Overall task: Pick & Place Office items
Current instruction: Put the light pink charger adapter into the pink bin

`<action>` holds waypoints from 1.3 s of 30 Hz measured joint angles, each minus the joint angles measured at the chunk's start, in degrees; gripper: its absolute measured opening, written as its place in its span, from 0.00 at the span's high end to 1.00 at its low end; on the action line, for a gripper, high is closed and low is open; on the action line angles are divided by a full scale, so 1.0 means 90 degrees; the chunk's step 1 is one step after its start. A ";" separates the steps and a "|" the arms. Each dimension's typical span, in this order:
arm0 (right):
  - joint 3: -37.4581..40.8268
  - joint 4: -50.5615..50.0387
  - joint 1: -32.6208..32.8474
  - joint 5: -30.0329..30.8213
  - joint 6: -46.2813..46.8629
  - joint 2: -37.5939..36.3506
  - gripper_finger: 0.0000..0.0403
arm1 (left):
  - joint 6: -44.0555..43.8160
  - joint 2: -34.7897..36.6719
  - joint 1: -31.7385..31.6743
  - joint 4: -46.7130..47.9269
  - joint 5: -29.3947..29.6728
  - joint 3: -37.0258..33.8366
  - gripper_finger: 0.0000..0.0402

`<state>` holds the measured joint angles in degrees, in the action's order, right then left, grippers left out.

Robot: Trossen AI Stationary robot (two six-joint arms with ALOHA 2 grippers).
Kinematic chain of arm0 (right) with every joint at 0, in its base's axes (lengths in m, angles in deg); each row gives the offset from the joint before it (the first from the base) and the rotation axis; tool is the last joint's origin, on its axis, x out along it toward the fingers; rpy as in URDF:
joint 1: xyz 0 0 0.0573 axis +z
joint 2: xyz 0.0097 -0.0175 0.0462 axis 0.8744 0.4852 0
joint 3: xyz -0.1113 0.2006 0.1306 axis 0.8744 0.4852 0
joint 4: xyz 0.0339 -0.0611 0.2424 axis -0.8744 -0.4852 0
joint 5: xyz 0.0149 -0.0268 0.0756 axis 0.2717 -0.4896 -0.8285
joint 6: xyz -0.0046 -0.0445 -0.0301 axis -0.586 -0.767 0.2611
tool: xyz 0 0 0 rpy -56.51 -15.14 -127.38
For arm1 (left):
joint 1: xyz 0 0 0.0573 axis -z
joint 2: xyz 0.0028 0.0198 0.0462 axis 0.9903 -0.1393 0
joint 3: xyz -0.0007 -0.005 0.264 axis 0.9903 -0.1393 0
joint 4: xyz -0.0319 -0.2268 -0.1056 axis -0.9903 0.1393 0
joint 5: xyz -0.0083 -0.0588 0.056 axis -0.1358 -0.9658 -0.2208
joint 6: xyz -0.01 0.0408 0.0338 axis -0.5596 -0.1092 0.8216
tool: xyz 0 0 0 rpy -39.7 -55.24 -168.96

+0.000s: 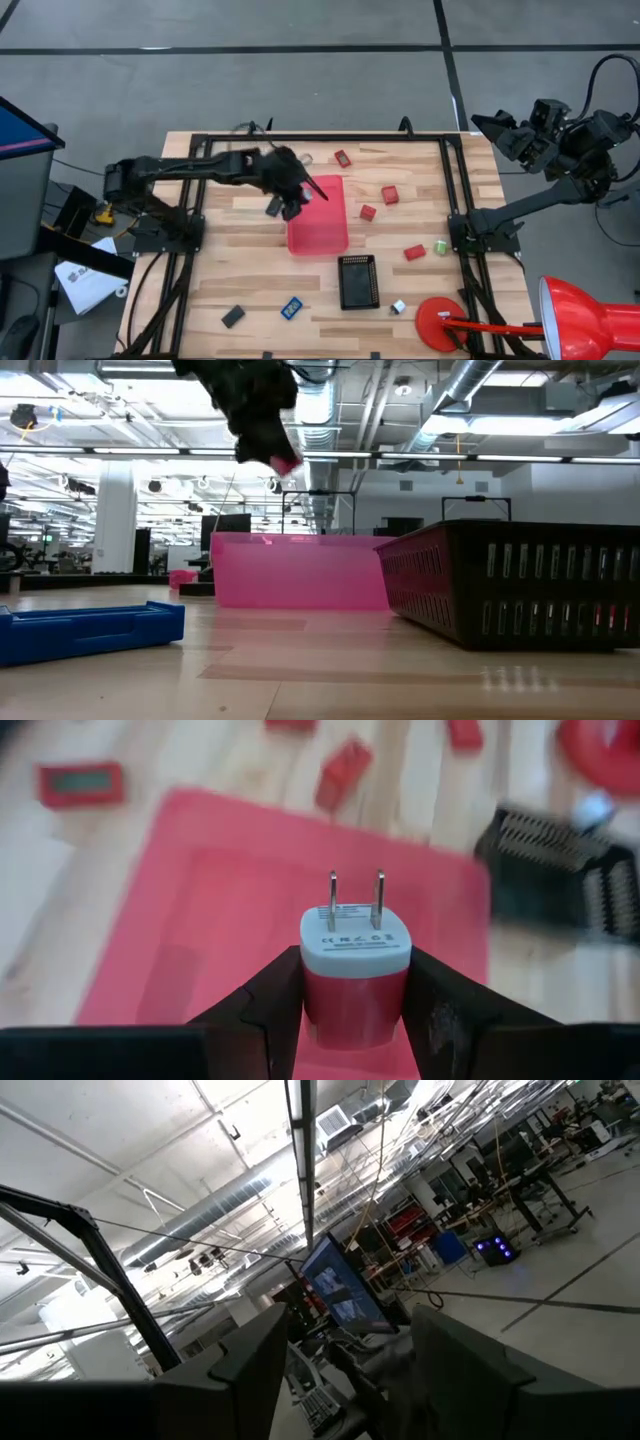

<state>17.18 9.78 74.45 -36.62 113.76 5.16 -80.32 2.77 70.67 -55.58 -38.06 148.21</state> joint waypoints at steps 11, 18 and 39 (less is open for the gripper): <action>0.0000 0.0008 0.0000 0.0069 0.0078 0.0016 0.48 | 0.1639 -0.1622 -0.0268 0.0759 0.0452 0.0749 0.65; 0.0000 0.0001 0.0000 0.0144 0.0117 0.0096 0.48 | 0.2228 -0.2199 -0.0661 0.1156 0.0567 0.0897 0.65; 0.0000 -0.0044 -0.0002 0.0168 0.0068 0.0134 0.48 | 0.2446 -0.2452 -0.1086 0.1001 0.0474 0.0889 0.65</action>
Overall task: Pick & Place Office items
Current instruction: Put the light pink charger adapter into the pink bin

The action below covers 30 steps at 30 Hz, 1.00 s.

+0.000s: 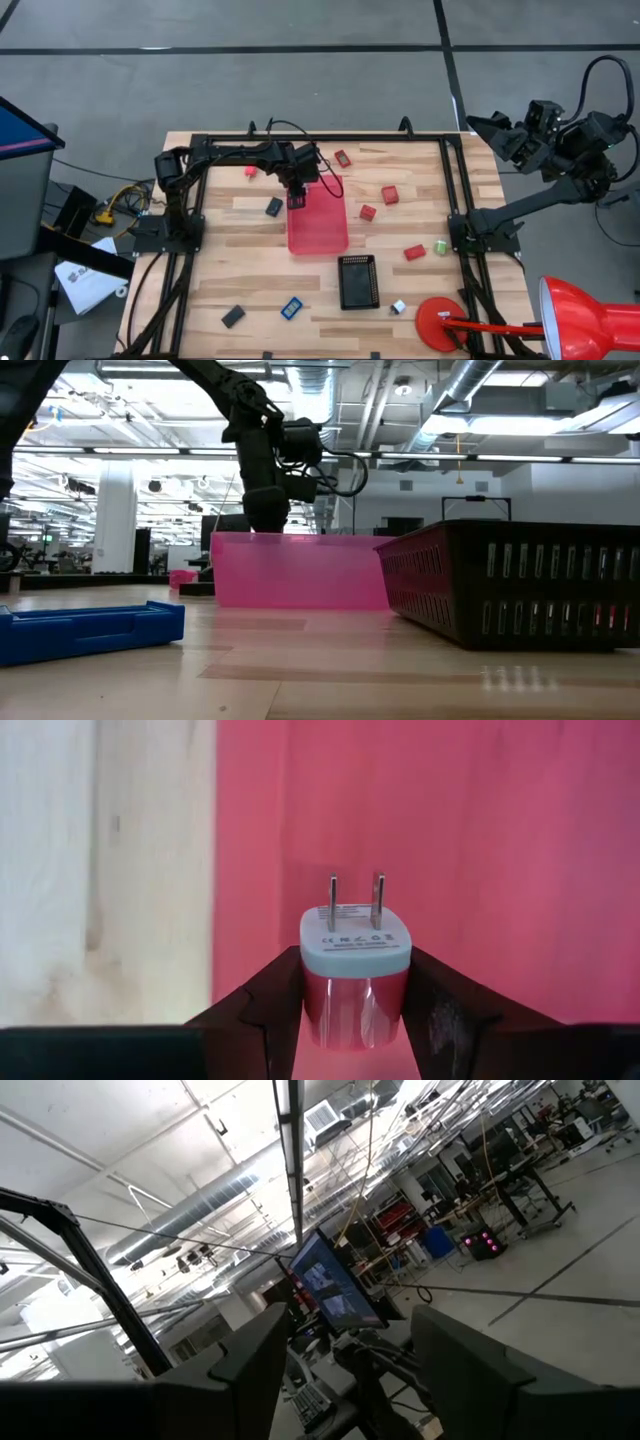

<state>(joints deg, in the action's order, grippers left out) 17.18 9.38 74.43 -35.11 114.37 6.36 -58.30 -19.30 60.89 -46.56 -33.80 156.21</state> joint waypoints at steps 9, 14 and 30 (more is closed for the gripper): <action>0.0000 0.0000 0.0000 0.0000 -0.0022 0.0000 0.48 | -0.0015 -0.0251 0.0102 0.0072 -0.0122 -0.0016 0.65; 0.0000 0.0000 0.0001 0.0000 -0.0019 0.0000 0.48 | -0.0041 -0.0279 0.0076 0.0032 -0.0103 -0.0014 0.62; 0.0000 -0.0044 0.0000 0.0000 0.0006 0.0000 0.48 | -0.0553 -0.0064 -0.0010 -0.0206 -0.0157 -0.0016 0.48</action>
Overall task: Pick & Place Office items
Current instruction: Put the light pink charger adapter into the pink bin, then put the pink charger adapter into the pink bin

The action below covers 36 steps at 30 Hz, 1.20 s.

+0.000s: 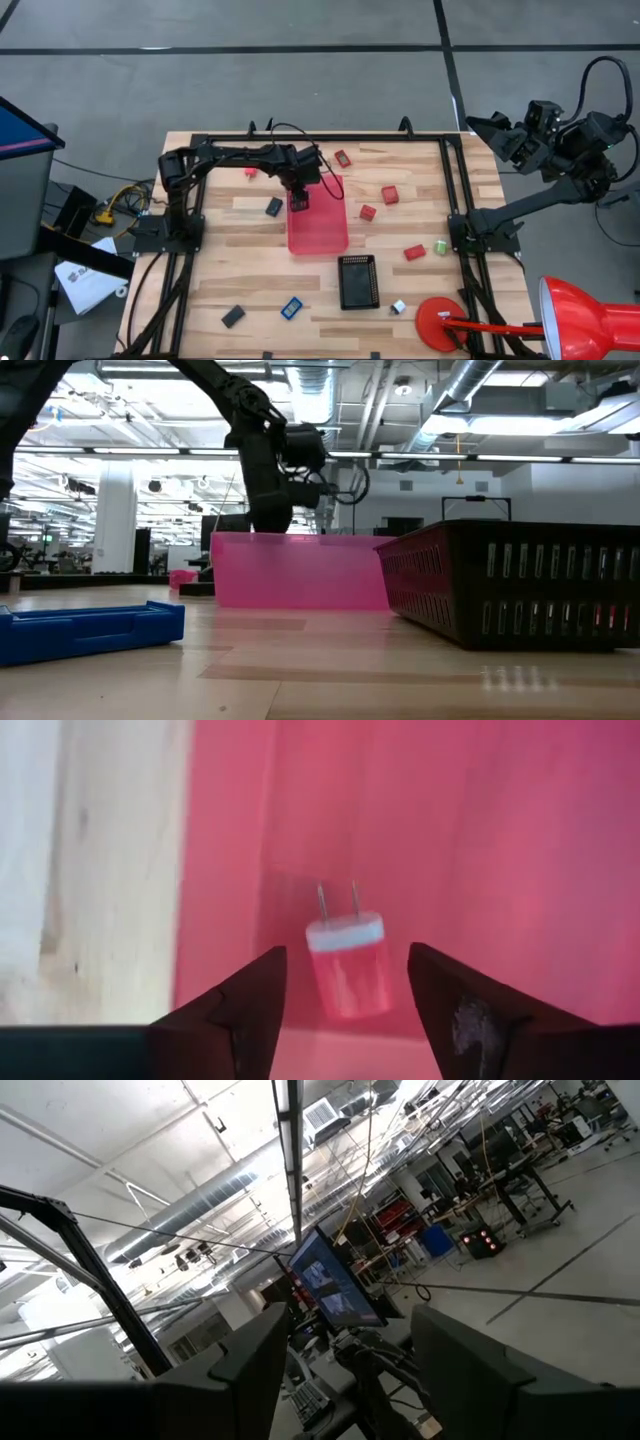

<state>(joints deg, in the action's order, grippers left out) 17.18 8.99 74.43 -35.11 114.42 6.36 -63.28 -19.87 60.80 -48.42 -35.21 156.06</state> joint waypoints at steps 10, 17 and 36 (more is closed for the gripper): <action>0.0000 -0.0001 0.0002 -0.0002 0.0047 0.0041 0.48 | -0.3035 0.1696 0.0010 0.0516 0.0342 0.0013 0.42; 0.0005 0.0000 0.0002 -0.0019 0.0047 0.0142 0.48 | -0.5976 0.2728 -0.0576 0.1437 0.1497 -0.0815 0.43; 0.0005 0.0174 0.0260 -0.0023 0.0043 0.0183 0.48 | -0.4995 0.1900 -0.2443 0.0351 0.0435 -0.2166 0.21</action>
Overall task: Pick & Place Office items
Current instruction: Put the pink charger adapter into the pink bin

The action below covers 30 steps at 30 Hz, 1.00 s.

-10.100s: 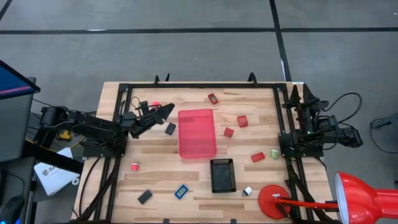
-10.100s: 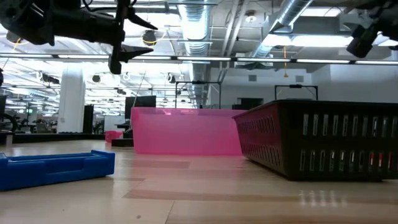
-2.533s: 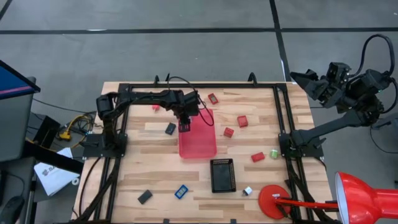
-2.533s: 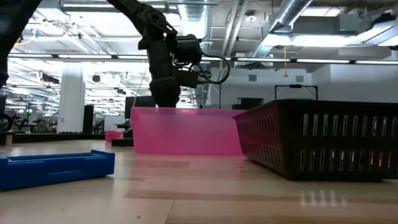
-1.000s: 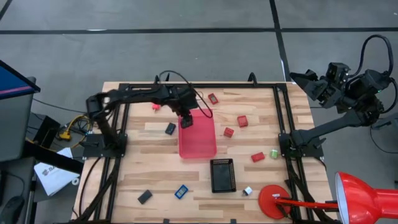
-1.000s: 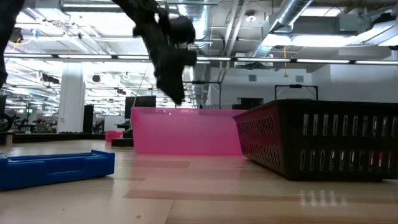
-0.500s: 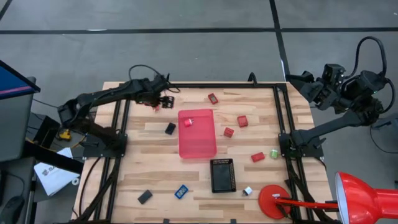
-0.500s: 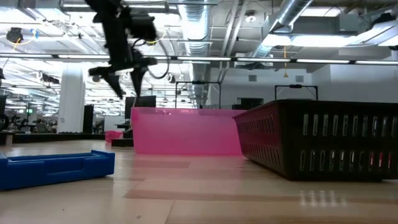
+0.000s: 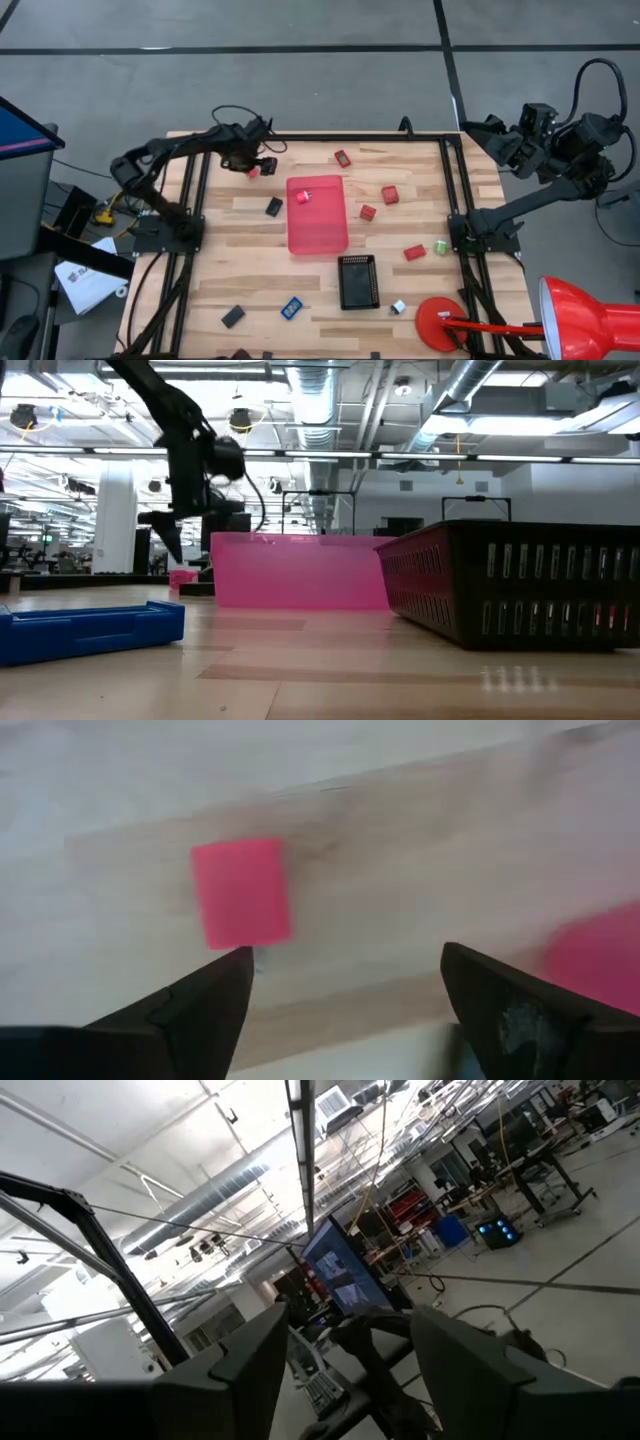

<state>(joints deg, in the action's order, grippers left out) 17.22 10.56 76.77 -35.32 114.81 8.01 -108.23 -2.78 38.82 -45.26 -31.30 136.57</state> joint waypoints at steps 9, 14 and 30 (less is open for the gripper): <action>-0.0002 0.0144 0.0000 0.0023 0.0007 0.0026 0.48 | 0.0020 -0.0164 -0.0012 -0.0487 0.0412 0.0002 0.21; -0.0007 0.0176 0.0000 0.0044 0.0019 0.0052 0.48 | 0.0022 -0.0029 -0.0263 -0.0423 0.0545 0.0002 0.21; -0.0005 0.0286 0.0000 0.0047 -0.0049 0.0320 0.48 | 0.0326 -0.0558 -0.0588 -0.0627 0.0557 0.0000 0.21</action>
<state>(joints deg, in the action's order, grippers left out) 17.17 13.13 76.77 -34.89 114.37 10.89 -105.30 -7.80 33.53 -50.91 -26.28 136.57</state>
